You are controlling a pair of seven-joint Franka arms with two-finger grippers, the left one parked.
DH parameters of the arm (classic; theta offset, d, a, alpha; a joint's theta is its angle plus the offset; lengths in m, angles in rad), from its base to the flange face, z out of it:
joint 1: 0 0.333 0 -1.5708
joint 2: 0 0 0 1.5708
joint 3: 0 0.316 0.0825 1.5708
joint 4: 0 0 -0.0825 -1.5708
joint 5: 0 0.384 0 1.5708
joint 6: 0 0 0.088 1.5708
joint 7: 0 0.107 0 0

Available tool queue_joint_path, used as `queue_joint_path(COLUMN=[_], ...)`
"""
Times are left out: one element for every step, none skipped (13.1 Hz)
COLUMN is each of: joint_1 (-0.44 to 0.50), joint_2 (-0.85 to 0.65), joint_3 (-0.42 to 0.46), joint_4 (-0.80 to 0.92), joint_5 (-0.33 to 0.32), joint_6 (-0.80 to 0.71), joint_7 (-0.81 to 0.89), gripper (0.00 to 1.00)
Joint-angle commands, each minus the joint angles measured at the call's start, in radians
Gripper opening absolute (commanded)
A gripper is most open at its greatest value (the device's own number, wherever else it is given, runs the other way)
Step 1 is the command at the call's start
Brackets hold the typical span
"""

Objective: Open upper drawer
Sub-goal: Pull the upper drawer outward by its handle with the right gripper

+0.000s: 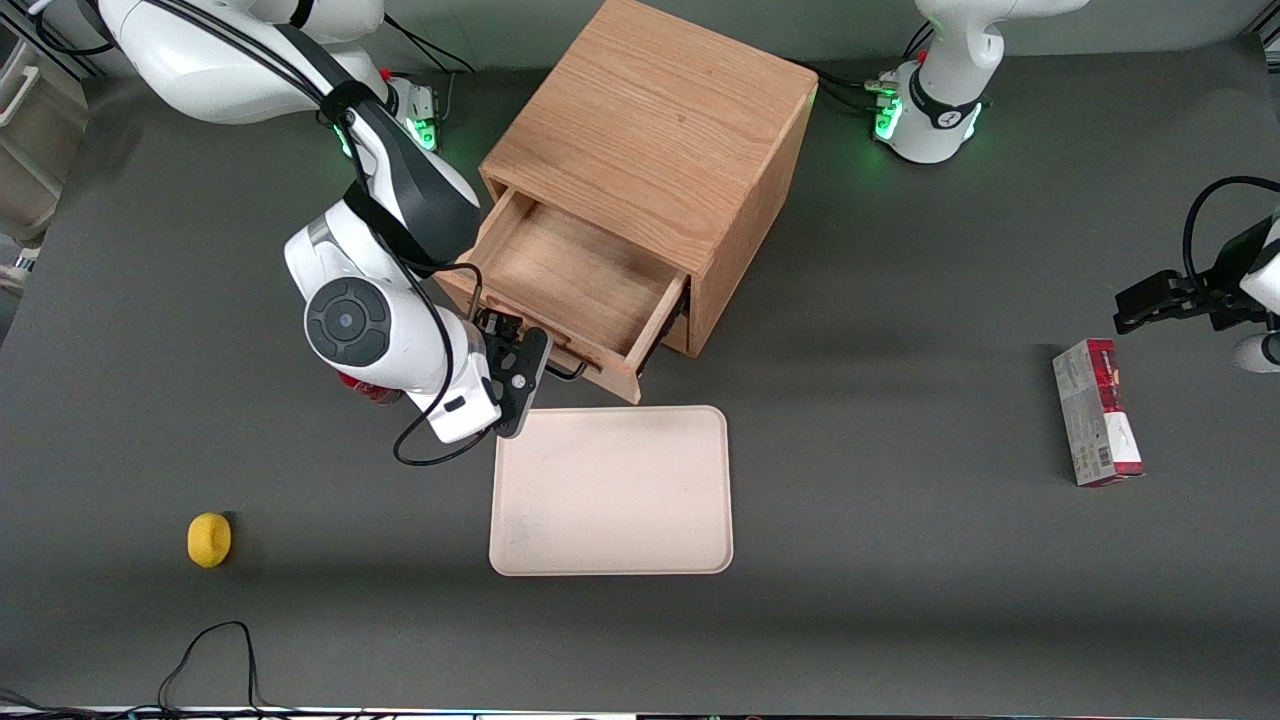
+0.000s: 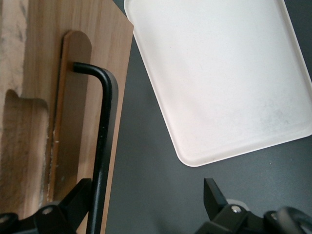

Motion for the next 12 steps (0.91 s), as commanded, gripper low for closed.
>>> queue_joint_path(joint_1=[0.004, 0.004, 0.004, 0.004, 0.004, 0.004, 0.004, 0.004, 0.004, 0.004, 0.006, 0.004], joint_2=[0.032, 0.034, 0.038, 0.037, 0.037, 0.038, 0.040, 0.040, 0.040, 0.037, 0.032, 0.022], joint_3=[-0.019, -0.030, -0.057, -0.069, -0.089, -0.121, -0.140, -0.160, -0.181, -0.188, -0.191, -0.198], joint_4=[0.048, 0.069, 0.089, 0.095, 0.102, 0.120, 0.132, 0.138, 0.149, 0.172, 0.197, 0.207], joint_5=[-0.014, -0.016, -0.016, -0.019, -0.020, -0.017, -0.017, -0.016, -0.014, -0.017, -0.022, -0.016], joint_6=[-0.014, -0.014, -0.014, -0.014, -0.013, -0.013, -0.013, -0.011, -0.011, -0.013, -0.013, -0.022], joint_7=[-0.050, -0.069, -0.081, -0.093, -0.107, -0.112, -0.113, -0.112, -0.104, -0.089, -0.089, -0.089], gripper=[1.00, 1.00, 1.00, 1.00, 1.00, 1.00, 1.00, 1.00, 1.00, 1.00, 1.00, 1.00])
